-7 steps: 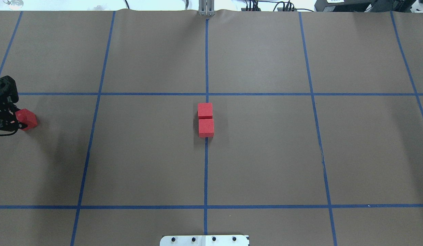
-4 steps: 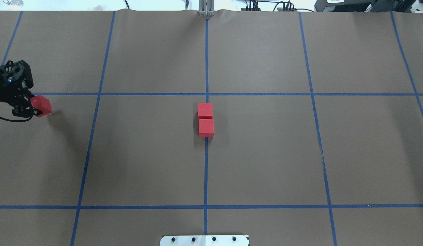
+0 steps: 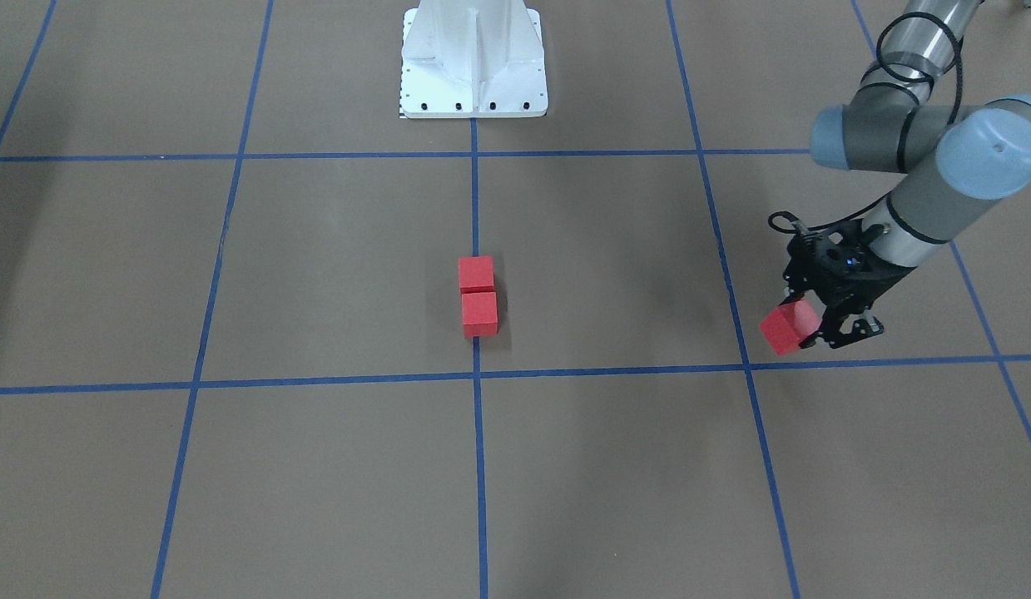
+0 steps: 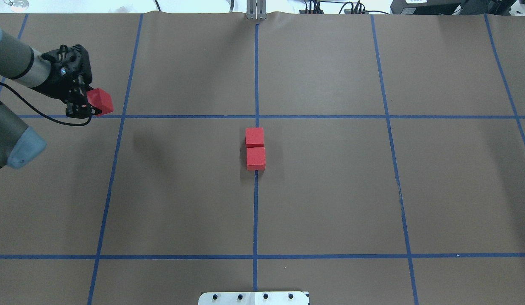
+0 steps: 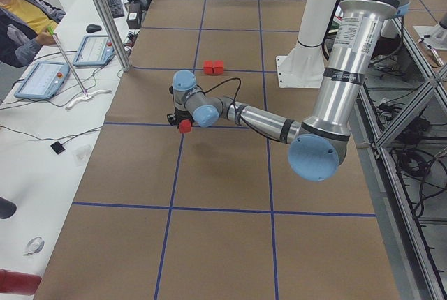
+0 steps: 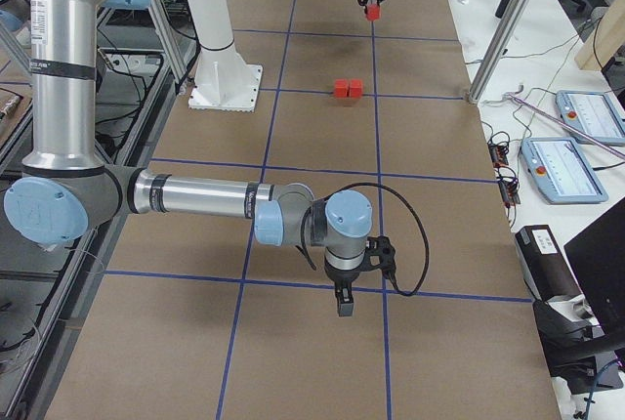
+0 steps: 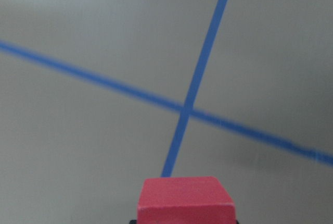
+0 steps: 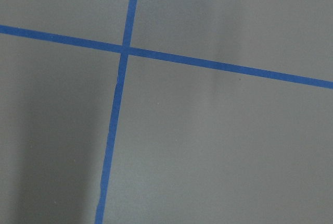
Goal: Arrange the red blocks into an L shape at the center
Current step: 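Carry the edge cube with the left gripper toward the cube pair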
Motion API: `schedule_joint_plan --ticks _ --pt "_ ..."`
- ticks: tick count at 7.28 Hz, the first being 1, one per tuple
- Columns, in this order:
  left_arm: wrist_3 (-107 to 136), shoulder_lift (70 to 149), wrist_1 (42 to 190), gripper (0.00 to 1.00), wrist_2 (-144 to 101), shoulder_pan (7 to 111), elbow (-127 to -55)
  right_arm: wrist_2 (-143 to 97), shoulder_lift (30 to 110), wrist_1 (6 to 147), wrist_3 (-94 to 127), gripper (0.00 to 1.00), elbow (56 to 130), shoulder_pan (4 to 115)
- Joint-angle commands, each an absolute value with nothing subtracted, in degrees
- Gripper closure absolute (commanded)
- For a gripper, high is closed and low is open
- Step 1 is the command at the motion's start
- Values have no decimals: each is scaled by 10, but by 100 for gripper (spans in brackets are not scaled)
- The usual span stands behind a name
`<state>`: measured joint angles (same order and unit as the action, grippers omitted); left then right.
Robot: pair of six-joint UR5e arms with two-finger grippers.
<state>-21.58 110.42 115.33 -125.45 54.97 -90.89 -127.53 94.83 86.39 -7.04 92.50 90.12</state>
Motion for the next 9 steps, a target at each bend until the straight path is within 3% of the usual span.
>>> schedule_joint_plan --ticks 1,6,9 --pt "-214 1208 1065 100 -1251 483 -906 -1275 947 864 -70 0 923 901" --pt "-203 1332 949 100 -1160 376 -876 -1277 948 864 -70 0 918 901" --pt "-217 1409 937 100 -1166 370 -771 -1278 949 864 -70 0 917 902"
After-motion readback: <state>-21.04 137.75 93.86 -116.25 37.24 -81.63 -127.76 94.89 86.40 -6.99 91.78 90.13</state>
